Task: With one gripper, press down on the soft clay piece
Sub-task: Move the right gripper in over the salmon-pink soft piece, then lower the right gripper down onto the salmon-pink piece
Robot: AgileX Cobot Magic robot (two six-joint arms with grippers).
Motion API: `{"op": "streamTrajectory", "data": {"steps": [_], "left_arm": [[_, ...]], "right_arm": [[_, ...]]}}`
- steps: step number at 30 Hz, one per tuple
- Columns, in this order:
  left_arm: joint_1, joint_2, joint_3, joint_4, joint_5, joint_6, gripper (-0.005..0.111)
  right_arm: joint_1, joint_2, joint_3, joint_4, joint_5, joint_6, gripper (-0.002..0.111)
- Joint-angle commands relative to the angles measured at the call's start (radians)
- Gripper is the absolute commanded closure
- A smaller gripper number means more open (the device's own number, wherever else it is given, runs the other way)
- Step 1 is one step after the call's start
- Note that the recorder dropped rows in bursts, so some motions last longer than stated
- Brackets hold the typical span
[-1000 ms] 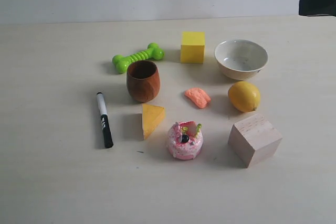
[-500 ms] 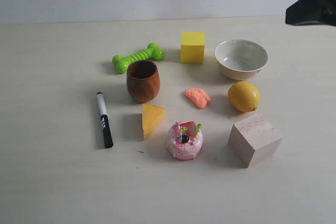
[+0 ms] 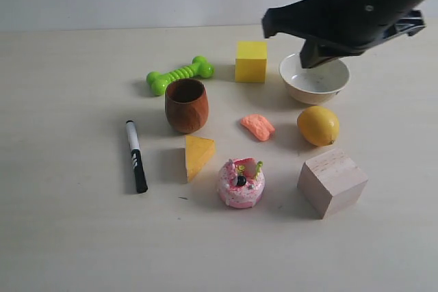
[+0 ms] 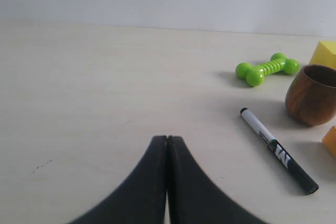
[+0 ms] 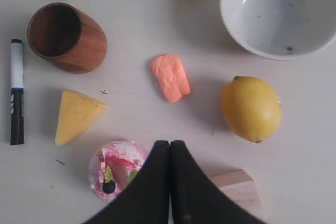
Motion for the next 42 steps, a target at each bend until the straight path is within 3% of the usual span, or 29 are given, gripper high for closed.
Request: {"op": "streamTrajectory", "data": {"steps": [1, 11, 26, 33, 42], "left_arm": [[0.004, -0.006, 0.003, -0.003, -0.004, 0.005, 0.107], [0.004, -0.006, 0.003, -0.003, -0.004, 0.005, 0.107], [0.004, -0.006, 0.003, -0.003, -0.004, 0.005, 0.107], [0.004, -0.006, 0.003, -0.003, -0.004, 0.005, 0.107], [0.004, -0.006, 0.003, -0.003, -0.004, 0.005, 0.107]], "right_arm": [[0.047, 0.144, -0.103, -0.019, 0.024, 0.115, 0.108], [0.072, 0.42, -0.282, -0.026, 0.149, 0.259, 0.108], [0.069, 0.451, -0.309, -0.048, 0.081, 0.522, 0.108], [0.032, 0.53, -0.45, -0.01, 0.257, 0.567, 0.108], [0.006, 0.607, -0.523, 0.015, 0.304, 0.763, 0.108]]}}
